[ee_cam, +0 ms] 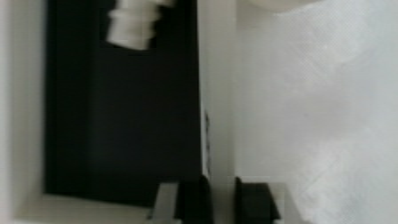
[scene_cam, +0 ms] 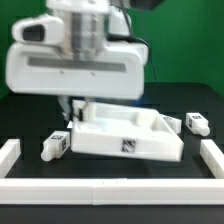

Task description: Assemble one leg

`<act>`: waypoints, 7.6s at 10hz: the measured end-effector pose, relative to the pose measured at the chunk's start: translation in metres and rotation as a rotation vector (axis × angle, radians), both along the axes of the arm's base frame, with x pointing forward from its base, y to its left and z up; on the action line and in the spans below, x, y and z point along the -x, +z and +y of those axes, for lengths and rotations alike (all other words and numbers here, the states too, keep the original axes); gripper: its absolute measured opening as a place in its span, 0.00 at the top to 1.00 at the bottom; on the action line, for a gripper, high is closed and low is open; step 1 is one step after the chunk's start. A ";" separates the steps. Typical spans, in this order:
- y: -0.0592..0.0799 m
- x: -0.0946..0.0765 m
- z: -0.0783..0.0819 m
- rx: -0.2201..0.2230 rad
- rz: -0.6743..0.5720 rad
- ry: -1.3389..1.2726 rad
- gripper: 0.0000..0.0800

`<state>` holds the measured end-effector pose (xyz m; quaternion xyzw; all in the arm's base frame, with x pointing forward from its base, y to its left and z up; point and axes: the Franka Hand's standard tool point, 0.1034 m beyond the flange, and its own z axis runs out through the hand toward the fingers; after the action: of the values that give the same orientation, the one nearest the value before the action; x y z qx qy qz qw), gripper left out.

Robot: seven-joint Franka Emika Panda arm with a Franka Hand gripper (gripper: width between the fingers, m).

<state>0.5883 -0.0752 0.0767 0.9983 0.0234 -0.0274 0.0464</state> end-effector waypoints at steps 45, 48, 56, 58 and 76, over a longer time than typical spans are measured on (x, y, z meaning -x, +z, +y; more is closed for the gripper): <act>-0.014 0.141 0.067 0.081 0.515 0.221 0.19; -0.027 0.159 0.071 0.124 0.672 0.231 0.19; -0.039 0.168 0.069 0.175 0.904 0.186 0.19; -0.052 0.193 0.074 0.181 0.938 0.159 0.19; 0.029 0.123 0.104 0.123 0.645 0.218 0.65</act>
Offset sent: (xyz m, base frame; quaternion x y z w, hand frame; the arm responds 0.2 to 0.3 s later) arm 0.0137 0.0261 -0.0097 -0.0006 0.0007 0.0409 0.9992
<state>0.4658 0.0287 0.1060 0.9252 0.1419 -0.3376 0.0993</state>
